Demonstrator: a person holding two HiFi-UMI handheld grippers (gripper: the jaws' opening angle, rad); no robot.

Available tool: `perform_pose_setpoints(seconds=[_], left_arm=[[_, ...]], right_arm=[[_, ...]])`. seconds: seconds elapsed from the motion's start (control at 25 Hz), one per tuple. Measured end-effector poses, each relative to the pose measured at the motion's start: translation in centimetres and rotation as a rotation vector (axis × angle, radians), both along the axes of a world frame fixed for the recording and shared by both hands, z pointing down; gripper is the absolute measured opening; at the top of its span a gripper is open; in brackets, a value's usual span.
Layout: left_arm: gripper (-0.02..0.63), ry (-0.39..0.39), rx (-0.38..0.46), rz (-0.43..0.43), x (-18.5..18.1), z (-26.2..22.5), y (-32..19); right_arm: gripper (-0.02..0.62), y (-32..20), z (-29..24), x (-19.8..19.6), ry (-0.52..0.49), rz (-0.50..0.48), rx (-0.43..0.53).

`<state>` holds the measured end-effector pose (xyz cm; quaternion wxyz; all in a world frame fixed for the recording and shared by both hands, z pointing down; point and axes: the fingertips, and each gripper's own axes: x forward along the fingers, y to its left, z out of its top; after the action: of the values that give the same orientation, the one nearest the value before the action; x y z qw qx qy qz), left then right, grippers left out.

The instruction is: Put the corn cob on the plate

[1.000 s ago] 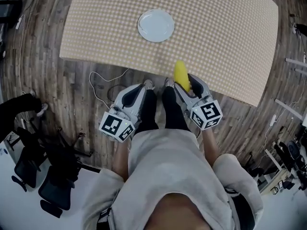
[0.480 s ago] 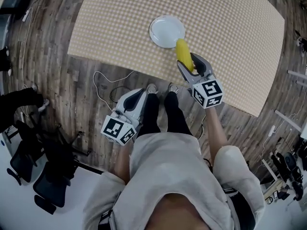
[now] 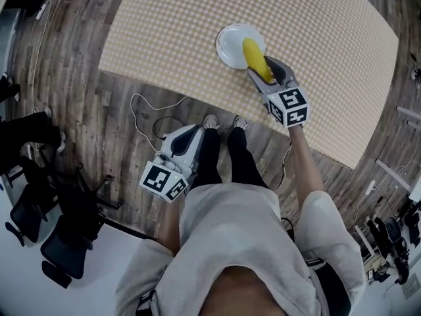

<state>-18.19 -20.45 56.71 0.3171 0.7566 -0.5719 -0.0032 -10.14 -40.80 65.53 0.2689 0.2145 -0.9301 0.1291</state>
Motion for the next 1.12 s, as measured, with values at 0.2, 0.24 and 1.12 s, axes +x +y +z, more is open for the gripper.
perform_pose_setpoints(seconds=[0.2, 0.24, 1.12], left_arm=[[0.008, 0.003, 0.005, -0.015, -0.3, -0.3, 0.3], [0.008, 0.004, 0.004, -0.018, -0.4, -0.4, 0.4], [0.008, 0.008, 0.001, -0.087, -1.8, 0.3, 1.3]], right_arm=[[0.23, -0.5, 0.4, -1.1, 0.173, -0.217, 0.176], [0.23, -0.6, 0.4, -1.5, 0.199, -0.27, 0.21], [0.232, -1.8, 5.4, -5.7, 0.535, -0.739, 0.325]])
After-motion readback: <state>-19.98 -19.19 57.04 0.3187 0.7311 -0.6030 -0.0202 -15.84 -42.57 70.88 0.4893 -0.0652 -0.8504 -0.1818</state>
